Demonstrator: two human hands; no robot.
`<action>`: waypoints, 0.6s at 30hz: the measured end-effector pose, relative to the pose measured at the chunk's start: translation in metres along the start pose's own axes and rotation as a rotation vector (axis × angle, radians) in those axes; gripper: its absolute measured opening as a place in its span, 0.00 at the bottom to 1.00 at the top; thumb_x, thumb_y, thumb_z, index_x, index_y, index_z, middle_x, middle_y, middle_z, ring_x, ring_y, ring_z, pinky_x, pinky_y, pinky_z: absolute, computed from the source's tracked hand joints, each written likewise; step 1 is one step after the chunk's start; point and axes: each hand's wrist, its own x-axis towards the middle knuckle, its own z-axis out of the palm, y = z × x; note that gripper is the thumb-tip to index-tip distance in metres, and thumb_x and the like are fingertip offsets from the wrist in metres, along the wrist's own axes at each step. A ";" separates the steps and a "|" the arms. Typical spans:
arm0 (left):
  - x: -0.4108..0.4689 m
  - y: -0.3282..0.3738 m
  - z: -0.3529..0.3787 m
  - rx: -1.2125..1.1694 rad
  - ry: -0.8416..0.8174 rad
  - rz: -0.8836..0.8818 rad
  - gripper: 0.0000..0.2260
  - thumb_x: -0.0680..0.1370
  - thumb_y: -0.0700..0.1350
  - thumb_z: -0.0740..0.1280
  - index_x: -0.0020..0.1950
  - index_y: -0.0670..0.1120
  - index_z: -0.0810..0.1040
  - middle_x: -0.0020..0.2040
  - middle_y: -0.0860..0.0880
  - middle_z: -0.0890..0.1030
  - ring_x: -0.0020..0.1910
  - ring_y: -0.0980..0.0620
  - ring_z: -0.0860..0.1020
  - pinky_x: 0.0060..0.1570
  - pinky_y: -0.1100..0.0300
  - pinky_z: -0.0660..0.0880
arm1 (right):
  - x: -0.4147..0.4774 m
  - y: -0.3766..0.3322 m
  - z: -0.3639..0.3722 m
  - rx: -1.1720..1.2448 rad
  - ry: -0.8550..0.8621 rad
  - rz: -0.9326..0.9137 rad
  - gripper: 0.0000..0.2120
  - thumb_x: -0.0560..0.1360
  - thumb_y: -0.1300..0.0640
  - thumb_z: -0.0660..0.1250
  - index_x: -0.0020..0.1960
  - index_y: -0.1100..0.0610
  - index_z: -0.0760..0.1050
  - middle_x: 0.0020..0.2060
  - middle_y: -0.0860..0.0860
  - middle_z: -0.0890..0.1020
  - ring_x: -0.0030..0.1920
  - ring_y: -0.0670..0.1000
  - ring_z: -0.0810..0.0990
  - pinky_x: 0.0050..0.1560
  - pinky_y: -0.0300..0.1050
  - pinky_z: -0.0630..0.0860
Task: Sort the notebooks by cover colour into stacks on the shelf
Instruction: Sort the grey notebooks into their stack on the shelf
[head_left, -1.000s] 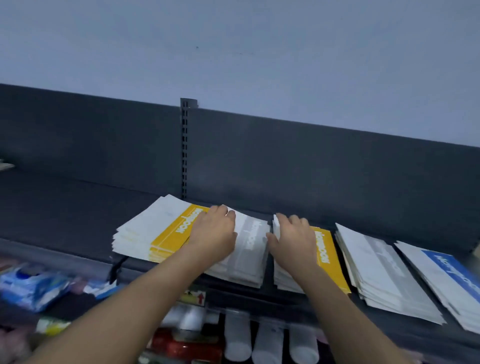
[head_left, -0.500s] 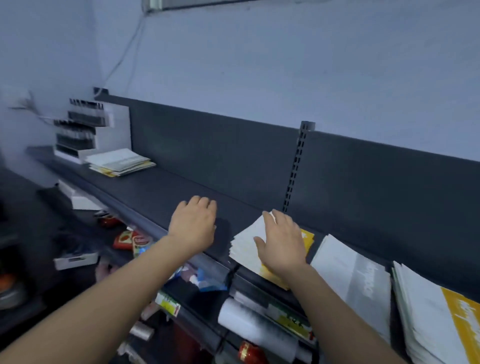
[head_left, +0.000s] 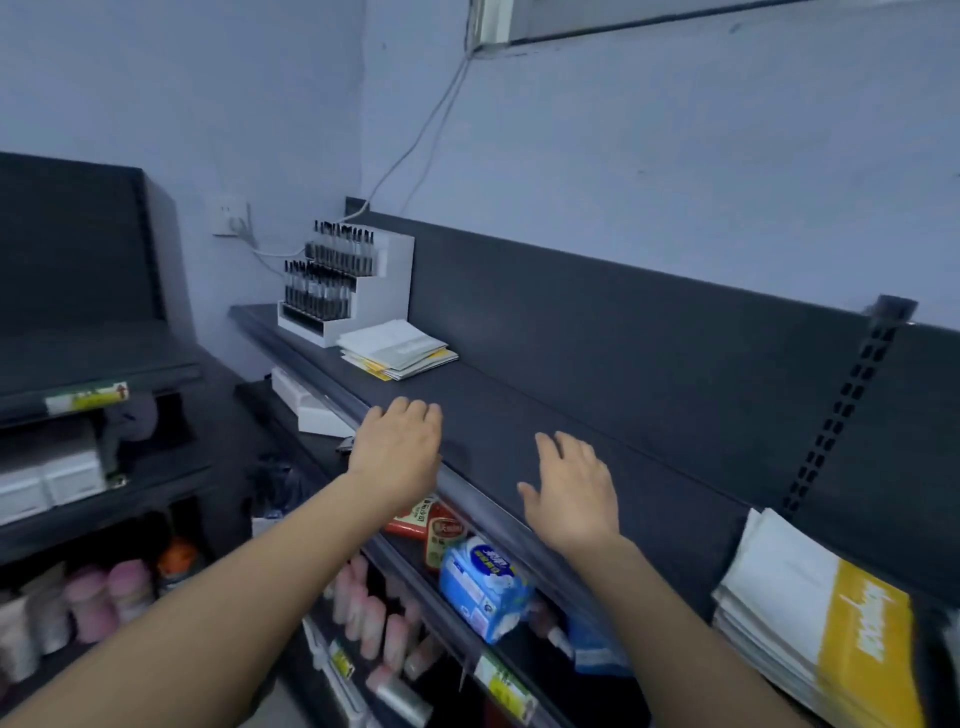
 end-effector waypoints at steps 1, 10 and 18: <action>0.004 -0.011 0.005 0.001 -0.011 -0.008 0.18 0.77 0.46 0.60 0.66 0.45 0.66 0.63 0.48 0.73 0.64 0.47 0.69 0.59 0.53 0.68 | 0.008 -0.010 0.004 0.004 -0.003 0.001 0.29 0.79 0.48 0.60 0.76 0.56 0.55 0.74 0.55 0.61 0.74 0.54 0.57 0.72 0.48 0.56; 0.034 -0.089 0.049 -0.015 -0.056 -0.025 0.14 0.77 0.46 0.59 0.63 0.46 0.68 0.62 0.49 0.74 0.63 0.47 0.70 0.58 0.54 0.67 | 0.076 -0.075 0.040 0.019 -0.035 -0.003 0.30 0.80 0.47 0.59 0.77 0.56 0.54 0.74 0.55 0.61 0.74 0.54 0.57 0.72 0.49 0.57; 0.084 -0.137 0.093 -0.049 -0.071 -0.064 0.14 0.78 0.47 0.60 0.62 0.46 0.69 0.62 0.49 0.74 0.63 0.47 0.70 0.58 0.54 0.67 | 0.152 -0.108 0.076 0.030 -0.058 -0.018 0.30 0.80 0.47 0.59 0.77 0.55 0.54 0.75 0.54 0.59 0.75 0.54 0.56 0.72 0.49 0.57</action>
